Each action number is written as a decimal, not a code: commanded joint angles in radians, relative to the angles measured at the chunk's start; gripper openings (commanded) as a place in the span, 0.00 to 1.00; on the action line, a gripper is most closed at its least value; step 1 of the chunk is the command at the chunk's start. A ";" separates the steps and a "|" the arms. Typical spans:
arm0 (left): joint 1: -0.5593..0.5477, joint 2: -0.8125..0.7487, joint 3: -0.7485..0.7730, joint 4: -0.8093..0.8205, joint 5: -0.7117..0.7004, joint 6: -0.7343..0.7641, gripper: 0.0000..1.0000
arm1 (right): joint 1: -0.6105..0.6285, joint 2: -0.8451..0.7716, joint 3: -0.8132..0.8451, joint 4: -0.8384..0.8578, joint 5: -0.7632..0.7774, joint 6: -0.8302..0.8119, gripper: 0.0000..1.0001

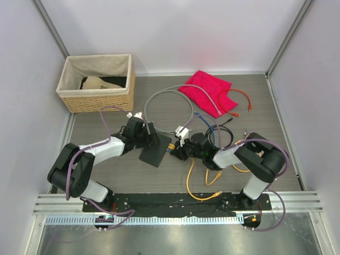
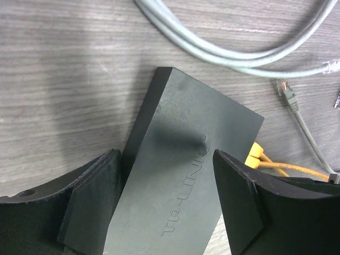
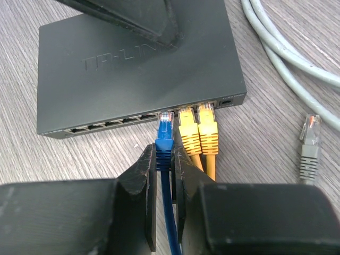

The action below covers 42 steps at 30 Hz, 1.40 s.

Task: Insert the plug into the switch port
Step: Insert the connector into the switch port.

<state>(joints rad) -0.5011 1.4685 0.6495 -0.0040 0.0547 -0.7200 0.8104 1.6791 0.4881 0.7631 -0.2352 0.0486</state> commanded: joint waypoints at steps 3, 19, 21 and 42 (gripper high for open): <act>-0.001 0.085 -0.025 -0.073 0.068 0.030 0.76 | 0.007 0.027 -0.002 0.125 -0.027 -0.027 0.01; -0.036 0.121 -0.063 -0.076 0.174 0.039 0.72 | 0.016 0.064 -0.028 0.380 -0.024 -0.038 0.01; -0.054 0.127 -0.062 -0.077 0.183 0.037 0.72 | 0.016 0.065 -0.014 0.367 -0.032 -0.039 0.01; -0.126 0.056 -0.103 -0.102 0.186 0.062 0.70 | 0.042 -0.061 0.207 0.037 -0.088 -0.184 0.01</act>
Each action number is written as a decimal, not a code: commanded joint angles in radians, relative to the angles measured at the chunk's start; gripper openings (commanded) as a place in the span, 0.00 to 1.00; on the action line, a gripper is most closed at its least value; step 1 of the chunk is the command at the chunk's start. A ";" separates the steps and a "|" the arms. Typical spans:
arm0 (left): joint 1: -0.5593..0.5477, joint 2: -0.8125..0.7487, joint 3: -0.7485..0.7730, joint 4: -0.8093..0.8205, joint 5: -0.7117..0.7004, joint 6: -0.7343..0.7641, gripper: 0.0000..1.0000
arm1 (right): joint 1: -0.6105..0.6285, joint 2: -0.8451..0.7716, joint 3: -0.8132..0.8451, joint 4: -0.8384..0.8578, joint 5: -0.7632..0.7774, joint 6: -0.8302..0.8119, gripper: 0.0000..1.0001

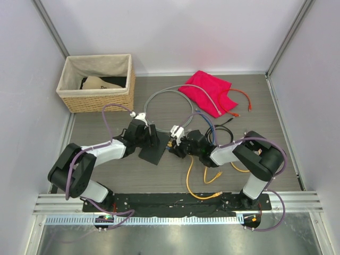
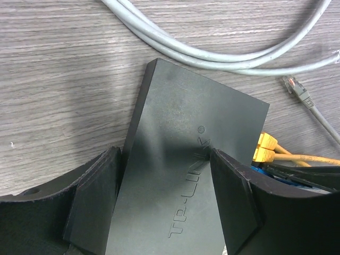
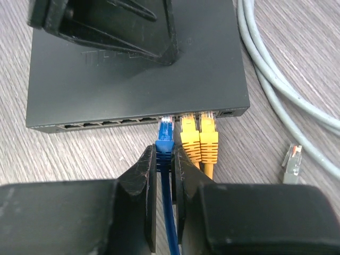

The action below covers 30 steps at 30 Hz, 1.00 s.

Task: Insert the plug into the switch port
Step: Insert the connector into the switch port.

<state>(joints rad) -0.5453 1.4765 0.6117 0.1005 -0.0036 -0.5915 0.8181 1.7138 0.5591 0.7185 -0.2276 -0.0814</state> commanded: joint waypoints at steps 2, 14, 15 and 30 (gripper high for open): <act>-0.082 0.056 -0.059 -0.206 0.246 -0.060 0.70 | 0.033 -0.095 0.156 0.015 -0.107 -0.075 0.01; -0.122 0.080 -0.046 -0.191 0.297 -0.022 0.68 | 0.004 0.024 0.186 0.165 -0.188 -0.044 0.01; -0.125 0.080 -0.044 -0.191 0.303 -0.021 0.68 | 0.004 0.023 0.191 0.164 -0.191 -0.043 0.01; -0.189 0.044 -0.041 -0.173 0.363 0.009 0.67 | -0.008 0.069 0.357 0.104 -0.239 -0.086 0.01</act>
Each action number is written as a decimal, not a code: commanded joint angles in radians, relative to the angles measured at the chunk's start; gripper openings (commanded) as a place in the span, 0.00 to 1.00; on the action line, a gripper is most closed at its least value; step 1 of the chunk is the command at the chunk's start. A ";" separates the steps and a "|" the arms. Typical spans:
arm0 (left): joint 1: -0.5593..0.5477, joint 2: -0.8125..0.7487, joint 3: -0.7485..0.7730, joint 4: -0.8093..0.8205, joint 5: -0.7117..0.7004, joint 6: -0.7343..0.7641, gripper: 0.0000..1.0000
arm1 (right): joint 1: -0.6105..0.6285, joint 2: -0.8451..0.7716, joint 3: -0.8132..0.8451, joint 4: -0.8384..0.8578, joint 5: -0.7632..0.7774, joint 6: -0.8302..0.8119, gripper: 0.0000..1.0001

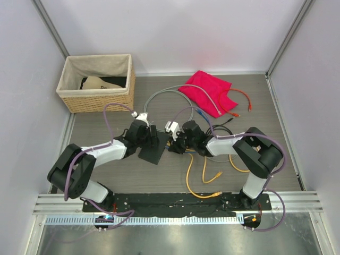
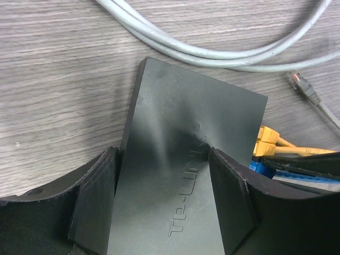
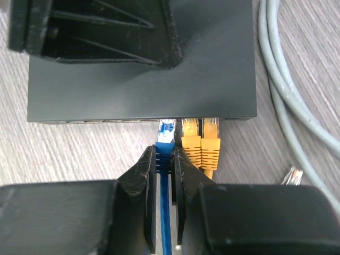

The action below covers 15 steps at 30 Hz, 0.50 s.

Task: Insert the plug into the switch port
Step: Insert the connector into the switch port.

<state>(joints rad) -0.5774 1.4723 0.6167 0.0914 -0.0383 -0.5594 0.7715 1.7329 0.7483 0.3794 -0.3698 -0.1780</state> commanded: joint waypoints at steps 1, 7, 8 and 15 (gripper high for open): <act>-0.160 0.048 -0.049 -0.159 0.412 -0.022 0.66 | 0.038 0.057 0.177 0.467 -0.100 0.017 0.01; -0.185 0.027 -0.057 -0.110 0.491 -0.023 0.66 | 0.043 0.088 0.197 0.504 -0.087 0.015 0.01; -0.187 0.023 -0.060 -0.105 0.498 -0.023 0.65 | 0.045 0.096 0.192 0.503 -0.084 0.009 0.01; -0.187 0.042 -0.013 -0.276 0.217 -0.001 0.65 | 0.051 0.059 0.114 0.435 -0.071 -0.006 0.02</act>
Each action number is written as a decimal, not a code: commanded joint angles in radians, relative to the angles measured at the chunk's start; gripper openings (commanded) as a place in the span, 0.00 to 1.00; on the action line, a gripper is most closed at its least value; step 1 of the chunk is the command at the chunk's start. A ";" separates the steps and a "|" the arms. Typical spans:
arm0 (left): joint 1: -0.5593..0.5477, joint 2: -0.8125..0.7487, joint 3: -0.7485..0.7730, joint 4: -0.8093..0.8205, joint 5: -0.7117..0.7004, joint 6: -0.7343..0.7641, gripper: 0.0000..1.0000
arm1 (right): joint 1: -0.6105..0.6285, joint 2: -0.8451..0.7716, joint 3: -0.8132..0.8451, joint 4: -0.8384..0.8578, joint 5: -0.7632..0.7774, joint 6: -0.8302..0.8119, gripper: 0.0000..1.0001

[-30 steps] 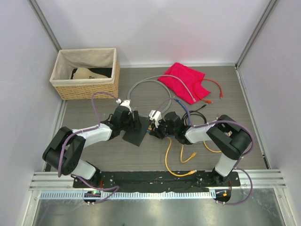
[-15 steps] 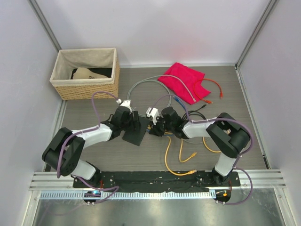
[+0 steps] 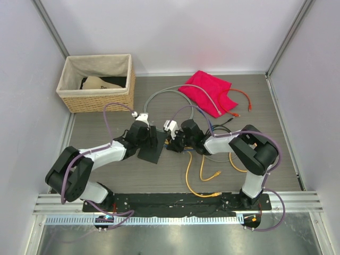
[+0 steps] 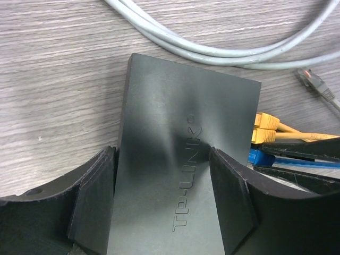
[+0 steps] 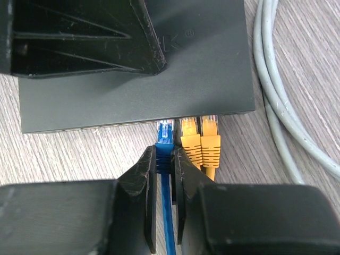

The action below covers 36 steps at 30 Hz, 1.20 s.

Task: Insert the plug into the switch port
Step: Insert the connector into the switch port.

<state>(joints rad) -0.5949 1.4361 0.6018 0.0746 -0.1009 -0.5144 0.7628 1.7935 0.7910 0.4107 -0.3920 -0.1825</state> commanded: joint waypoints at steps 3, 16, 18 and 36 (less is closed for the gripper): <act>-0.167 0.107 0.053 -0.384 0.073 -0.056 0.64 | 0.059 -0.046 0.033 0.357 -0.008 0.000 0.06; -0.126 0.198 0.101 -0.506 -0.053 -0.131 0.63 | 0.061 -0.108 0.002 0.085 0.073 -0.009 0.28; -0.117 0.210 0.110 -0.515 -0.054 -0.133 0.64 | 0.059 -0.114 0.001 0.056 0.074 -0.009 0.30; -0.098 0.334 0.182 -0.618 -0.140 -0.190 0.66 | 0.059 -0.233 0.053 -0.199 0.160 -0.052 0.45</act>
<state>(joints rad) -0.6724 1.6249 0.8722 -0.2638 -0.2474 -0.7353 0.7982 1.6413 0.7860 0.2279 -0.2256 -0.2264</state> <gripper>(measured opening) 0.664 0.419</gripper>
